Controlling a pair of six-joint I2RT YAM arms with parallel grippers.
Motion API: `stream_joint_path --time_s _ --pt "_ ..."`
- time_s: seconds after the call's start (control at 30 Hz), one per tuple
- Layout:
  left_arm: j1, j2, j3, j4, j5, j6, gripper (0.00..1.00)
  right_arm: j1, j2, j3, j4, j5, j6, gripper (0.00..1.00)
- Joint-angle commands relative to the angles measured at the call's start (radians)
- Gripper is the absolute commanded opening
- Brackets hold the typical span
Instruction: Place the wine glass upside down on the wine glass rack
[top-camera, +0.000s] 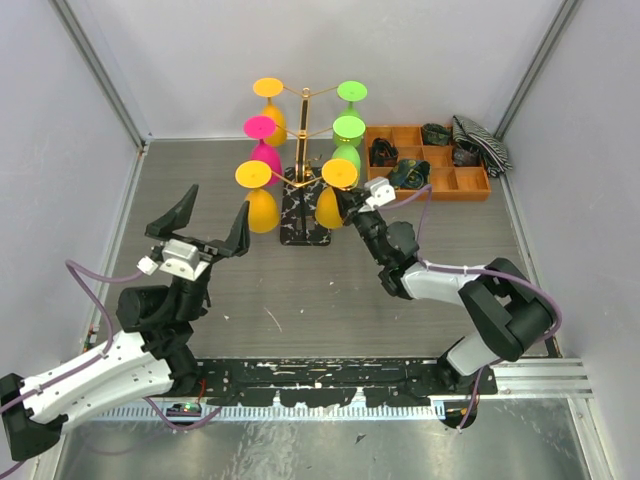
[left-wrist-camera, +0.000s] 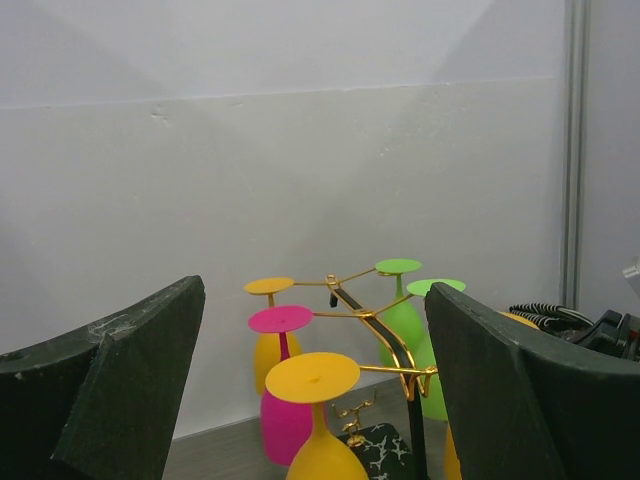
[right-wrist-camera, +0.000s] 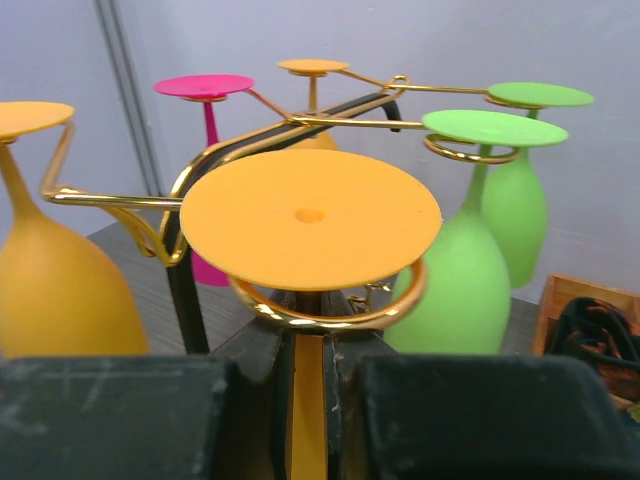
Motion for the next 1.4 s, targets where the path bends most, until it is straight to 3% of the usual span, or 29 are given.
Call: stream_joint_path --time_s 0.0,0.27,0.53,0.7,0.9,1.13,1.37 --pt "-0.003 0.009 0.002 0.015 -0.014 0.0 0.98 -0.021 -0.05 -0.012 0.071 0.048 -0.019 0.01" --pt "-0.003 0.025 0.001 0.014 -0.02 0.0 0.98 -0.05 -0.112 -0.087 0.081 0.043 0.002 0.01" --pt "-0.004 0.019 -0.008 0.009 -0.017 -0.016 0.98 -0.052 -0.173 -0.142 0.08 -0.089 0.033 0.01" --pt "-0.003 0.008 -0.011 0.003 -0.015 -0.025 0.98 -0.049 -0.157 -0.113 0.058 -0.198 0.063 0.01" --pt "-0.003 0.0 -0.012 -0.018 -0.016 -0.029 0.98 -0.039 -0.13 -0.078 0.044 -0.228 0.077 0.02" --pt "-0.002 -0.004 -0.003 -0.06 -0.021 -0.03 0.98 -0.038 -0.214 -0.132 -0.024 -0.106 0.075 0.39" --pt "-0.002 0.001 0.021 -0.109 -0.025 -0.039 0.98 -0.038 -0.403 -0.206 -0.178 -0.013 0.049 0.58"
